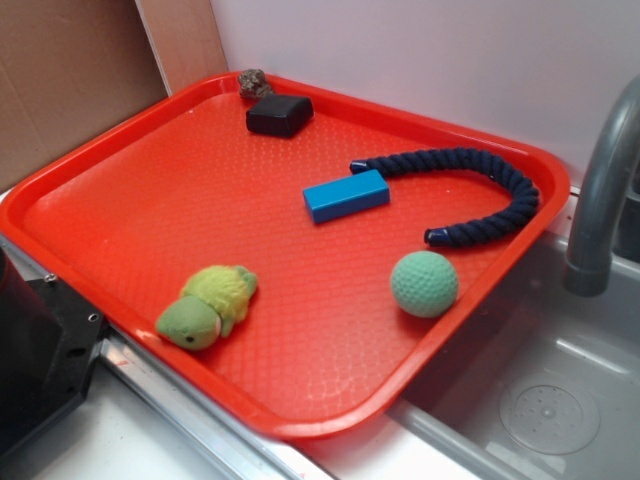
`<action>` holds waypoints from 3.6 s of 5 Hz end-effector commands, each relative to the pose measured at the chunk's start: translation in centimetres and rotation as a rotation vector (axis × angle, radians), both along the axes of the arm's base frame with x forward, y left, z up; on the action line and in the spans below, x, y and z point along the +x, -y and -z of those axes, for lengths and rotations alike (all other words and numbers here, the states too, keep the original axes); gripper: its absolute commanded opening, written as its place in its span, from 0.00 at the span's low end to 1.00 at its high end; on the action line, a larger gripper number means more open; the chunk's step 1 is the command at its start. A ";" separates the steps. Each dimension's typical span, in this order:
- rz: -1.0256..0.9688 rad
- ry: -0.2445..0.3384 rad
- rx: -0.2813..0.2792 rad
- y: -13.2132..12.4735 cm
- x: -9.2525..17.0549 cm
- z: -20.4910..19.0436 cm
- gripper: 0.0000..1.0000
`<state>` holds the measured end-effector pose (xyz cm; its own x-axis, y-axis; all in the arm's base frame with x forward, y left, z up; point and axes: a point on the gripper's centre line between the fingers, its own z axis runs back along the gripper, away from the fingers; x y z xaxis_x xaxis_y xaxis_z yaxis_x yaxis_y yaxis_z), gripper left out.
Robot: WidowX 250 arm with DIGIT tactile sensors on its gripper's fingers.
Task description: Grab the blue rope.
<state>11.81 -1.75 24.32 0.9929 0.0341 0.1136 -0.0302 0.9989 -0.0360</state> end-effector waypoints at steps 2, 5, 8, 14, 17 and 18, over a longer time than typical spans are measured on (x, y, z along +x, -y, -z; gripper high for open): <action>0.099 -0.043 0.027 -0.8 4.8 4.6 1.00; 0.463 0.173 -0.065 1.6 16.0 8.5 1.00; 0.595 0.186 -0.071 5.7 21.5 15.7 1.00; 0.581 0.038 -0.019 7.6 21.3 22.5 0.00; 0.506 0.067 -0.016 5.1 19.4 18.5 0.00; 0.288 0.177 0.015 2.2 16.3 13.7 0.00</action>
